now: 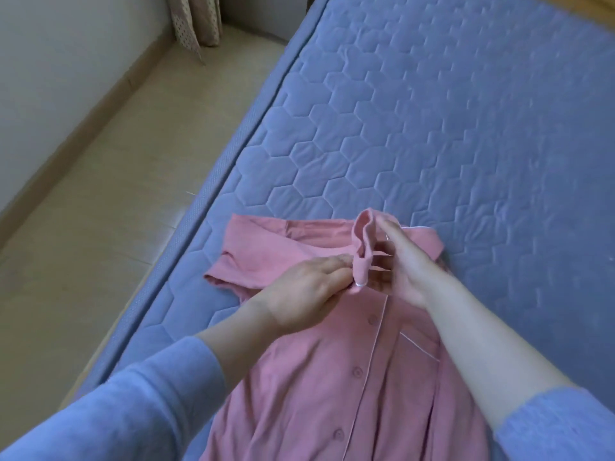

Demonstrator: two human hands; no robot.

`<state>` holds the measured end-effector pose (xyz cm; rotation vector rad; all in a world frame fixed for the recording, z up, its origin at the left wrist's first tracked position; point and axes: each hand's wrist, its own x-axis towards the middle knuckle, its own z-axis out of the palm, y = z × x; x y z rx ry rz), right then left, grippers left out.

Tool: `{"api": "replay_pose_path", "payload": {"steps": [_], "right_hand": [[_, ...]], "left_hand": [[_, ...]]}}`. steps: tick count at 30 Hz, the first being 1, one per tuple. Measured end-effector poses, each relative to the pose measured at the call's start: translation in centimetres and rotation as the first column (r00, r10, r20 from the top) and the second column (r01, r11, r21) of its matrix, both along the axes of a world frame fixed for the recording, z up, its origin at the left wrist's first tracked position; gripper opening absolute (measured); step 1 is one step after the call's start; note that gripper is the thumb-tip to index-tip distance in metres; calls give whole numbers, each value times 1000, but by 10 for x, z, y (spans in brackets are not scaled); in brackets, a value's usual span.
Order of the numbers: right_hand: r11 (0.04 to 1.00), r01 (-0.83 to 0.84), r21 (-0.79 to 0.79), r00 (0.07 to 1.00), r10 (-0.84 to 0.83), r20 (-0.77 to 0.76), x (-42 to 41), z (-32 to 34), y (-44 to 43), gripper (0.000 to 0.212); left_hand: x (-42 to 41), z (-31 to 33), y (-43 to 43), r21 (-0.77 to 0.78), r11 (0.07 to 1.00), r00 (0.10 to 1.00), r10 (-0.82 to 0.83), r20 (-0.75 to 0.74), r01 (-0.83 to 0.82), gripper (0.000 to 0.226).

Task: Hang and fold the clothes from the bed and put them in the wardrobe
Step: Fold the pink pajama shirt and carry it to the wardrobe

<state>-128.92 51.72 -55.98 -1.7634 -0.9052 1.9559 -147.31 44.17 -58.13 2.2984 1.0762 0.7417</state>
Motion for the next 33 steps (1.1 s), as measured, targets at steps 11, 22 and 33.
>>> {"api": "replay_pose_path", "payload": {"steps": [11,22,33], "right_hand": [[958,-44,282,883,-95,459,42,-51,-38,32],[949,-75,305,586,-206,784,138,-98,-57,22],[975,-126,181,431,-111,896,134,-127,-62,43]], "left_hand": [[29,-50,-22,-213,977,970,-55,-238,3,34],[-13,-83,-29,-141,834,682,325,-656,-533,81],[-53,-110,-45,-323,473,562,775,-290,-820,27]]}}
